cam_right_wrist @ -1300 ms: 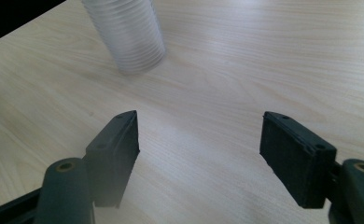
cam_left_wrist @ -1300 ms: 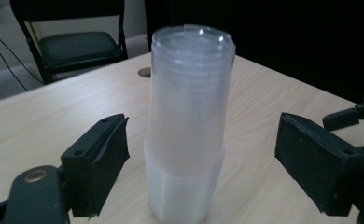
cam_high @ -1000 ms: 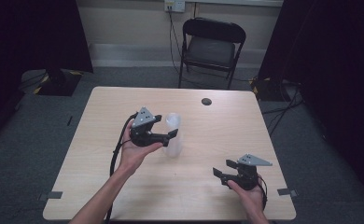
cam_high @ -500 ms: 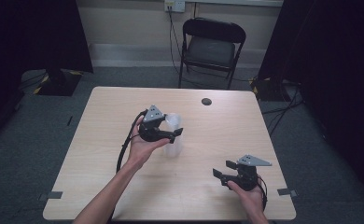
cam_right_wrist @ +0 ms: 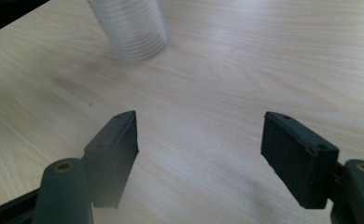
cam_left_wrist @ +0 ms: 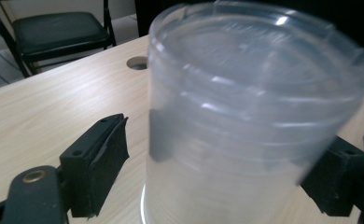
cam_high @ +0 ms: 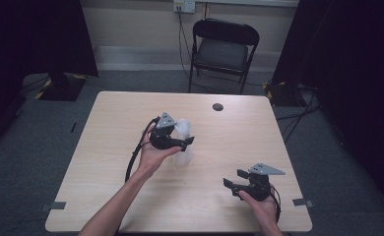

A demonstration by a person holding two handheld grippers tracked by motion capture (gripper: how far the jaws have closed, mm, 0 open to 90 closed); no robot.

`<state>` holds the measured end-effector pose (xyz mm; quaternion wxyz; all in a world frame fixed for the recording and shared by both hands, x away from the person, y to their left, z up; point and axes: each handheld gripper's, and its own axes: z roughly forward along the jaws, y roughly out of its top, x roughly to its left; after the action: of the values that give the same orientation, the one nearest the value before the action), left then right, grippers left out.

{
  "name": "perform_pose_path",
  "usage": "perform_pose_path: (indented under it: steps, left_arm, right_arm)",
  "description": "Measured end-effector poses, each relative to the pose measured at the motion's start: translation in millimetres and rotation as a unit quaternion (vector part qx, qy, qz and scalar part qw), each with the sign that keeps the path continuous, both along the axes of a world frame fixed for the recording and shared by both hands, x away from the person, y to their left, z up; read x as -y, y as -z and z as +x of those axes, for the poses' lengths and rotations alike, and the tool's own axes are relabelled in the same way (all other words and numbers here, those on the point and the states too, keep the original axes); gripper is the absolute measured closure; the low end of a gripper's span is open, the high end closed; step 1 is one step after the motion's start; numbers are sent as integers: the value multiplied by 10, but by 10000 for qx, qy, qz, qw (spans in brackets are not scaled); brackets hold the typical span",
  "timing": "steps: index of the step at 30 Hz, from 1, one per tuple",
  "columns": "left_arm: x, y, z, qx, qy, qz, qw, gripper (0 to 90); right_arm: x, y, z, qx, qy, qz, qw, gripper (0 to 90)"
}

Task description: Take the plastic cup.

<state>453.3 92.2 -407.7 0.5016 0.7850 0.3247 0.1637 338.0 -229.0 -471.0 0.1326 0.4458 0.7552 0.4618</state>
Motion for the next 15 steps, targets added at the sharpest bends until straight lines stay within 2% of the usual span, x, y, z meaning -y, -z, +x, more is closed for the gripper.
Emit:
perform_pose_path:
  steps: [7, 10, 15]
  left_arm:
    - [26, 19, -7, 21, 26, 44, 10000, 173]
    - [26, 59, -3, -8, 76, 123, 9999, 213]
    - [31, 69, -5, 1, 99, 102, 9999, 293]
  right_arm:
    - [10, -6, -7, -10, 18, 10, 10000, 270]
    - [11, -14, -13, 13, 52, 1, 10000, 271]
    - [16, -19, -8, 30, 63, -4, 10000, 270]
